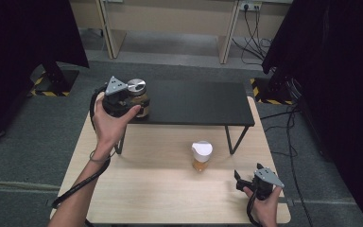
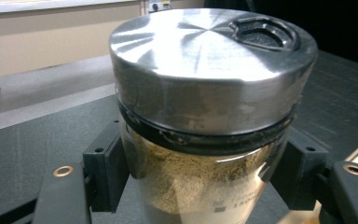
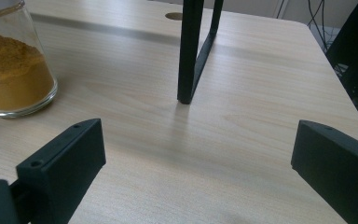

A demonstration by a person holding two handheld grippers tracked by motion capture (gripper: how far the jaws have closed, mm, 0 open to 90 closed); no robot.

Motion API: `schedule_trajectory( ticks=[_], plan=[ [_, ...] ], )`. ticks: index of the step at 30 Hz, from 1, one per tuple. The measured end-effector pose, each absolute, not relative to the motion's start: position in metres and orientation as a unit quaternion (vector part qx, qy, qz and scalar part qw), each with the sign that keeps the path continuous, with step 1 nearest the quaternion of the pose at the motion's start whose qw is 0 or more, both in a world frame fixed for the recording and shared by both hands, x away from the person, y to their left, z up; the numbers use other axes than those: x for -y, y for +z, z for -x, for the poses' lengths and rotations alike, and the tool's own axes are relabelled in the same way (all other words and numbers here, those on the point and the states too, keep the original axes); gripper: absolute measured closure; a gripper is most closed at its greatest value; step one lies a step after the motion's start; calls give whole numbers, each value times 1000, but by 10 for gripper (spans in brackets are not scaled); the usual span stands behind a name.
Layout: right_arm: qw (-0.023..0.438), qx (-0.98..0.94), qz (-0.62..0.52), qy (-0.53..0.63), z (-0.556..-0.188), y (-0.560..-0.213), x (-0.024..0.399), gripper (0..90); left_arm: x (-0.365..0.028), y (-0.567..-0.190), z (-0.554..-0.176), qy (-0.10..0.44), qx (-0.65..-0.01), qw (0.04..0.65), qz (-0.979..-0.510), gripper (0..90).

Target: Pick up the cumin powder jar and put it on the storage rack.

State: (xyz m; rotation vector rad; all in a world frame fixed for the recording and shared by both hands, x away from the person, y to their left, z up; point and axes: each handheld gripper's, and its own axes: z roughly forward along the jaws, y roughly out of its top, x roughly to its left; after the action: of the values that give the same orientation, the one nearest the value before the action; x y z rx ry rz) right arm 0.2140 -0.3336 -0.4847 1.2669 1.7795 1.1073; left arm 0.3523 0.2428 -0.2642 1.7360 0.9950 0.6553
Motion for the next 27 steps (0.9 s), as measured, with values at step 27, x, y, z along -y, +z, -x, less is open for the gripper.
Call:
schedule_trajectory(
  ticks=[27],
  plan=[
    [339, -685, -485, 425, -214, -485, 333, 30, -240, -276, -359, 278, -415, 494, -712, 300]
  ],
)
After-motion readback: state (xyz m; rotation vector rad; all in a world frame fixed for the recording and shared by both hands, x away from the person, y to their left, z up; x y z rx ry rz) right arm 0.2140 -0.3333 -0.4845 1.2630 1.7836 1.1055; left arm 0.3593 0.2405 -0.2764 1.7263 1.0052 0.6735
